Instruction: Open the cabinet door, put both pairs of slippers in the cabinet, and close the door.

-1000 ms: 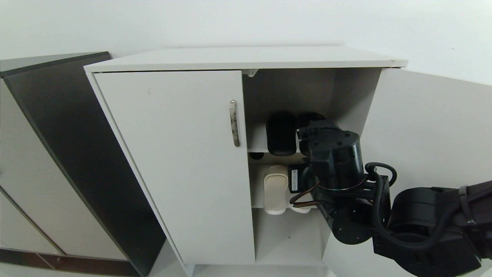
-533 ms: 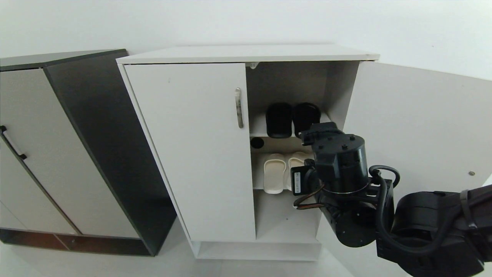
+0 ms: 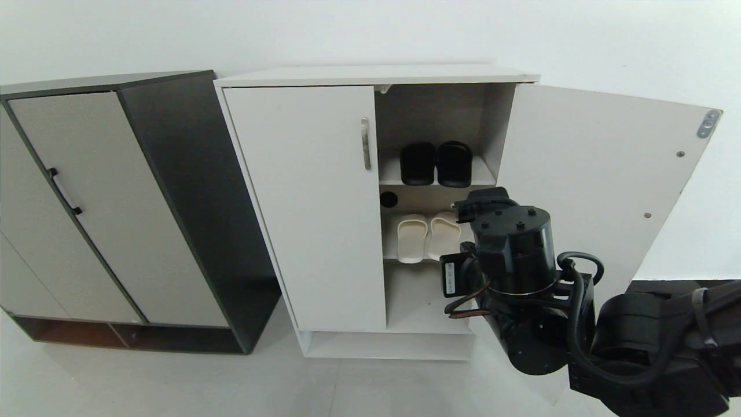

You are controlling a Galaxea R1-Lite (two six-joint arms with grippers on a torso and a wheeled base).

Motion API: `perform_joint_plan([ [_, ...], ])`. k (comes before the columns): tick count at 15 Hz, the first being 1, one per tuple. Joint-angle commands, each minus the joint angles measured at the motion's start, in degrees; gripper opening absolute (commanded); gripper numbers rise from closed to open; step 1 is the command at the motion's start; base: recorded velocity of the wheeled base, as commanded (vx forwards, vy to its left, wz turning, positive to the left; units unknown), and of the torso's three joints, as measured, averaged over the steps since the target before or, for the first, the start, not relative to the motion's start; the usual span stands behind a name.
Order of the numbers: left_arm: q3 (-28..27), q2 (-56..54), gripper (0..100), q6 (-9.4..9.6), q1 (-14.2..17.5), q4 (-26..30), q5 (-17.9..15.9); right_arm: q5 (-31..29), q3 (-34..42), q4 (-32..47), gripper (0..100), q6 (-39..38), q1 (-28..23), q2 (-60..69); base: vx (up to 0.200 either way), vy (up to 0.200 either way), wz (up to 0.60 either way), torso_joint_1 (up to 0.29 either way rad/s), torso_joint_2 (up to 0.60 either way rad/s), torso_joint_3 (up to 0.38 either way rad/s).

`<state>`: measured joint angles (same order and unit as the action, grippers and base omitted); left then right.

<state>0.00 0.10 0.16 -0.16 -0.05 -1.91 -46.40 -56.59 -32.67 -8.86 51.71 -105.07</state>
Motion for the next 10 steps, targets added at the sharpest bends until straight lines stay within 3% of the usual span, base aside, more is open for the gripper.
perform_joint_plan([
  [1,0.00,-0.01,0,0.02,0.07,-0.04,0.07,-0.01,0.16,-0.11,0,-0.01,-0.03,-0.13,0.000,0.000,0.00,0.000,0.00,0.000],
  [10,0.00,-0.01,0,0.02,0.07,-0.04,0.07,0.08,0.95,-0.11,0,-0.01,0.06,-0.05,0.000,0.000,0.00,0.000,0.00,0.000],
])
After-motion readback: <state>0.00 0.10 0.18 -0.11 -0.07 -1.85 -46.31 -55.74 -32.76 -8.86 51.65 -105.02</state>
